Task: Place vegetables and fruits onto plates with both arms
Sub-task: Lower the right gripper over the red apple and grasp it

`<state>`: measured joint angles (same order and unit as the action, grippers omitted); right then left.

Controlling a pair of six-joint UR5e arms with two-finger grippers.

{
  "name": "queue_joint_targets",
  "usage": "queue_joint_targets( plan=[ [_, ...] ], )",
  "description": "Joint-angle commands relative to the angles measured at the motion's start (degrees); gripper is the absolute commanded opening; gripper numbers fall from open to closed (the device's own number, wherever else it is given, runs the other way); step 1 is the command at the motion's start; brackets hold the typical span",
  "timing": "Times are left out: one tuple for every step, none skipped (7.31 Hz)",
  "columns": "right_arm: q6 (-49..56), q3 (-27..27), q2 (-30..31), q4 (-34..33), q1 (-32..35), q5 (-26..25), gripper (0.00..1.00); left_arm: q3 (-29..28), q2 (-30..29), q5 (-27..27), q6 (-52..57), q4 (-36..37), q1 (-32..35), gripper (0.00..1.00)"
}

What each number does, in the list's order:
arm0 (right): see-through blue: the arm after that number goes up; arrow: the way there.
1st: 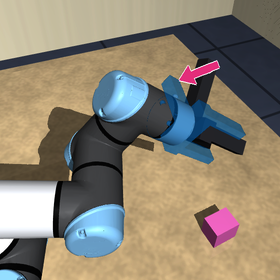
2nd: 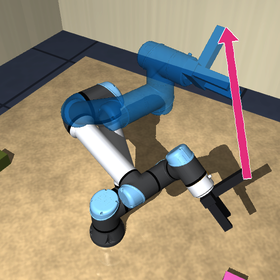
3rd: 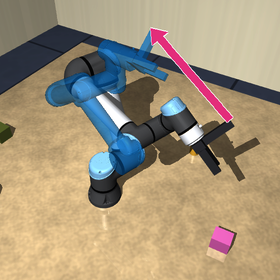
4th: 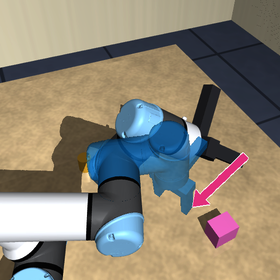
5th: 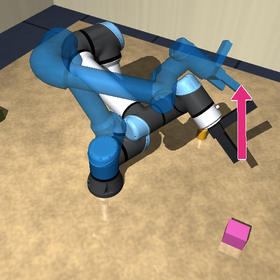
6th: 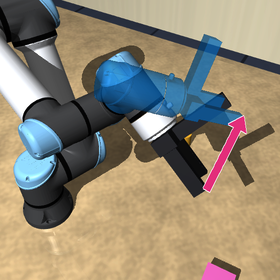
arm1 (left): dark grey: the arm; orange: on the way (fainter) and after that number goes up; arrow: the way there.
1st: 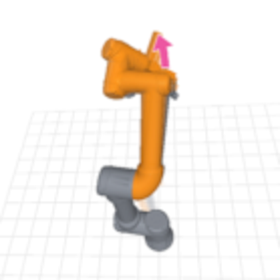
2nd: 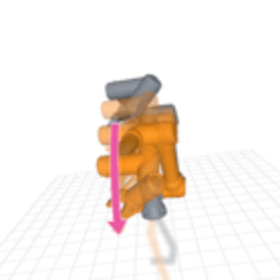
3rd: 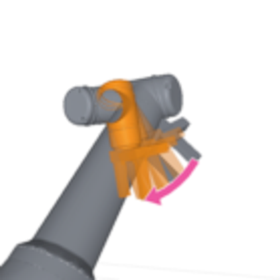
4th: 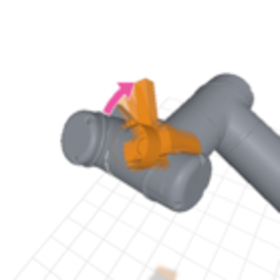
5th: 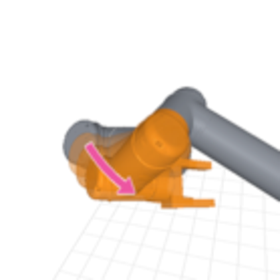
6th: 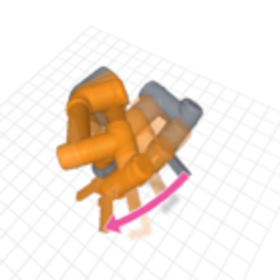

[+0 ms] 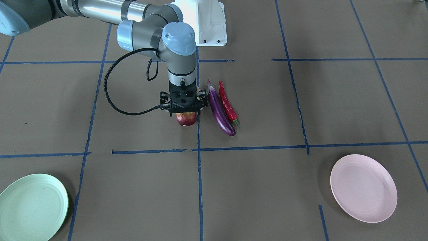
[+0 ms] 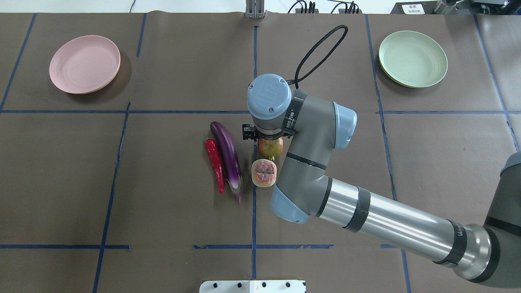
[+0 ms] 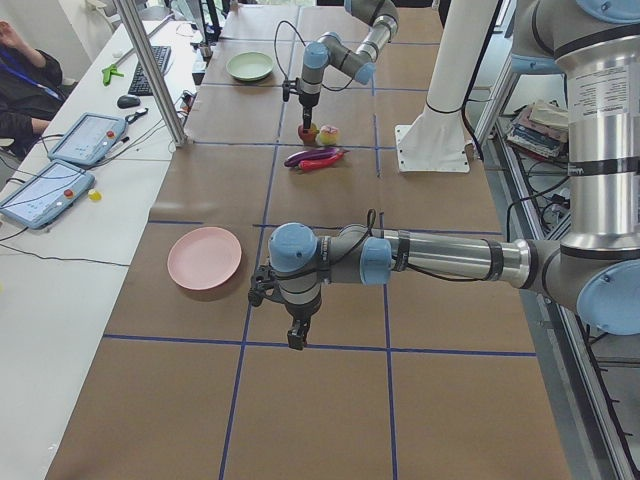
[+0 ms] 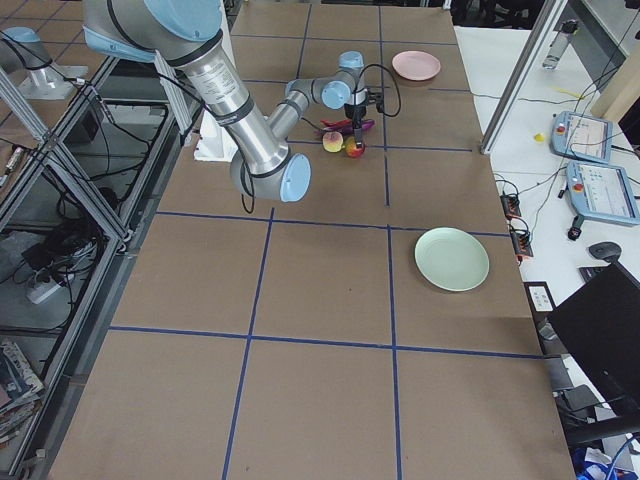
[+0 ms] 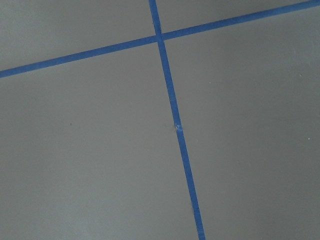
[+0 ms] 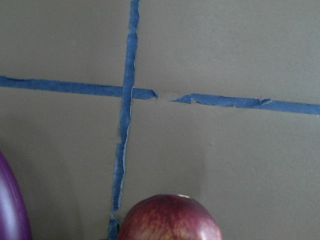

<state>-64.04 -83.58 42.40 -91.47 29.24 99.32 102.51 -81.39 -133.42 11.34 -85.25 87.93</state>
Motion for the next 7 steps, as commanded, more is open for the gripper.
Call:
queue_joint_targets(
  plan=[
    [-0.12, 1.4, -0.13, 0.07, -1.03, -1.05, 1.0, -0.21, 0.0, 0.0, 0.0, 0.0, -0.04, 1.0],
    [-0.12, 1.49, -0.21, 0.07, -1.03, -1.14, 0.96, -0.21, 0.0, 0.0, 0.0, 0.0, -0.04, 1.0],
    [-0.29, 1.49, -0.74, 0.07, -0.94, -1.05, 0.47, -0.29, 0.0, 0.0, 0.0, 0.0, -0.04, 1.0],
    [-0.29, 1.49, -1.0, 0.07, -0.86, -1.05, 0.01, -0.3, 0.0, 0.0, 0.0, 0.0, -0.04, 1.0],
    [0.14, 1.31, -2.14, -0.02, 0.62, -0.71, 0.0, -0.3, 0.0, 0.0, 0.0, 0.0, -0.04, 1.0],
    [0.76, 0.96, -2.5, -0.28, 3.16, 0.86, 0.0, -0.3, 0.0, 0.0, 0.0, 0.0, -0.04, 1.0],
    [3.29, 0.87, -2.24, -0.37, 7.1, 4.88, 0.0, -0.47, 0.0, 0.0, 0.0, 0.0, -0.04, 1.0]
  ],
)
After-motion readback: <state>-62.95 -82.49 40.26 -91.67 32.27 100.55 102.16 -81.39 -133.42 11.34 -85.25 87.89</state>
